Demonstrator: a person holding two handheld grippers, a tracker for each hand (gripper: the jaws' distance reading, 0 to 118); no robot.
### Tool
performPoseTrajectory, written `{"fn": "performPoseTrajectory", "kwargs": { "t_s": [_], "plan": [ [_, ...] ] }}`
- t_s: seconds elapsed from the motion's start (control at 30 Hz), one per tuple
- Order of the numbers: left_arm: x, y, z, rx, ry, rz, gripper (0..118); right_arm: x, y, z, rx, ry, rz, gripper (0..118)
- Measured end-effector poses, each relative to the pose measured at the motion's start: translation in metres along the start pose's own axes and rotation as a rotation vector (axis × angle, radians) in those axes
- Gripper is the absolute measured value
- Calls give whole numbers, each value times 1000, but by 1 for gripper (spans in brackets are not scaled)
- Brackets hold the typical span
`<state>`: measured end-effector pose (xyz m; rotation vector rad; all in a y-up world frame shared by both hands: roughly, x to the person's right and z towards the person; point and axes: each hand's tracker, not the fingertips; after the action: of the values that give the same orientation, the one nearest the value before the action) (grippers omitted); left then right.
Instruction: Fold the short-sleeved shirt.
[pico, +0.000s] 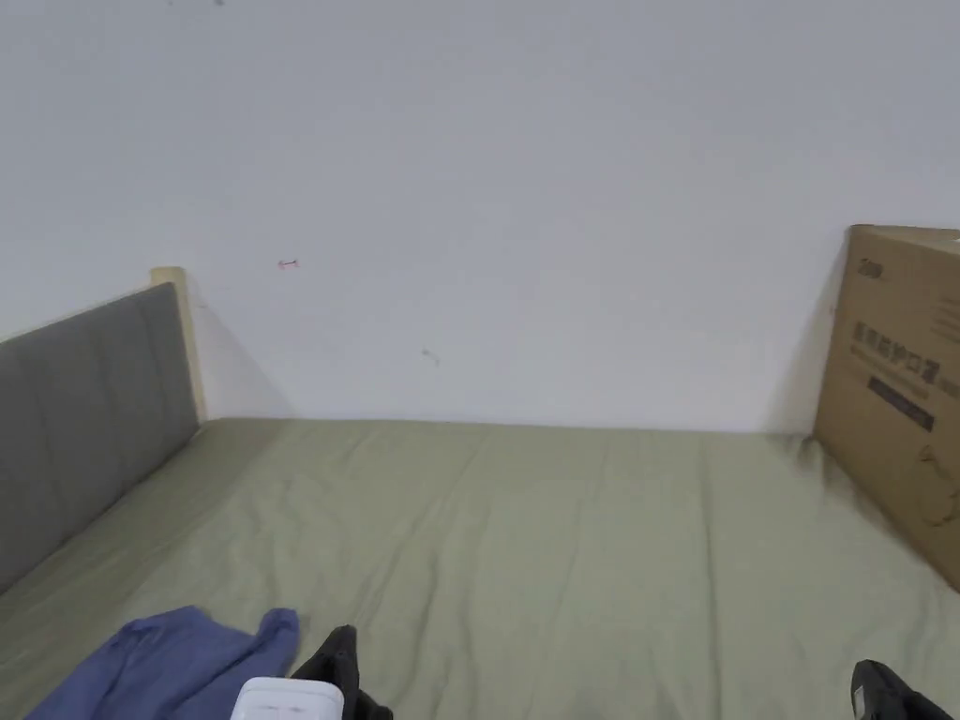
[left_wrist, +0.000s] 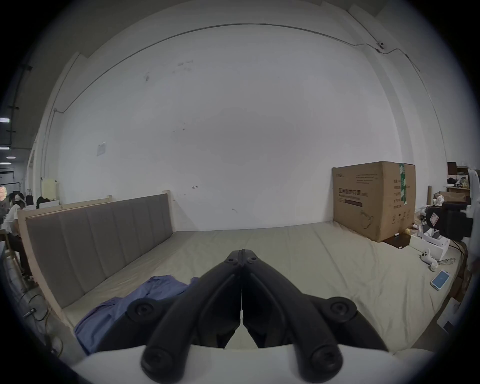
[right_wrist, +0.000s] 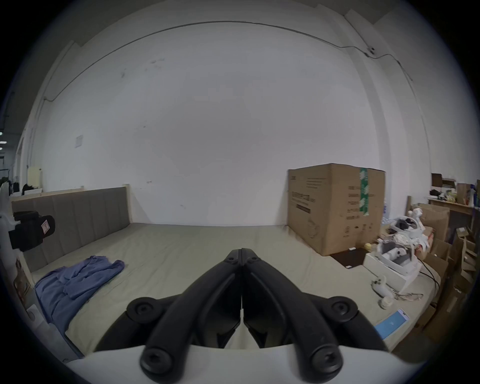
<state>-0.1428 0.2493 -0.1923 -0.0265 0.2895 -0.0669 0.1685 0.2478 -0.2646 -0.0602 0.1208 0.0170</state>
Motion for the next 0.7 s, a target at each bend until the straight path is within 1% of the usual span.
{"fn": "performPoseTrajectory", "kwargs": {
  "t_s": [0.1, 0.23, 0.27, 0.33, 0.43, 0.47, 0.5, 0.57, 0.63, 0.67, 0.7],
  "plan": [
    [-38, 0, 14, -13, 118, 5, 0, -41, -1, -13, -10, 124, 21, 0],
    [-98, -1, 39, -33, 310, -19, 0, -112, 1, -16, 5, 334, 41, 0],
    [-109, -2, 46, -29, 353, -27, 0, -125, 2, -17, 13, 374, 36, 0],
    [-126, -5, 53, -33, 403, -41, 0, -146, 3, -18, 10, 422, 26, 0],
    [-140, -10, 60, -37, 408, -35, 0, -163, 7, -22, -4, 454, 17, 0],
    [-145, -8, 61, -6, 386, -20, 0, -165, 8, -23, -11, 468, 11, 0],
    [-151, -3, 58, 30, 387, -9, 0, -164, 9, -24, -16, 483, 4, 0],
    [-171, 14, 34, 16, 402, -28, 0, -160, 13, -31, -36, 509, -8, 0],
    [-197, 27, -3, -109, 336, -24, 0, -152, 15, -34, -51, 513, -11, 0],
    [-214, 29, -26, -199, 275, 6, 0, -148, 15, -39, -62, 511, -11, 0],
    [-231, 25, -53, -330, 190, 52, 0, -144, 15, -43, -74, 508, -9, 0]
  ]
}}
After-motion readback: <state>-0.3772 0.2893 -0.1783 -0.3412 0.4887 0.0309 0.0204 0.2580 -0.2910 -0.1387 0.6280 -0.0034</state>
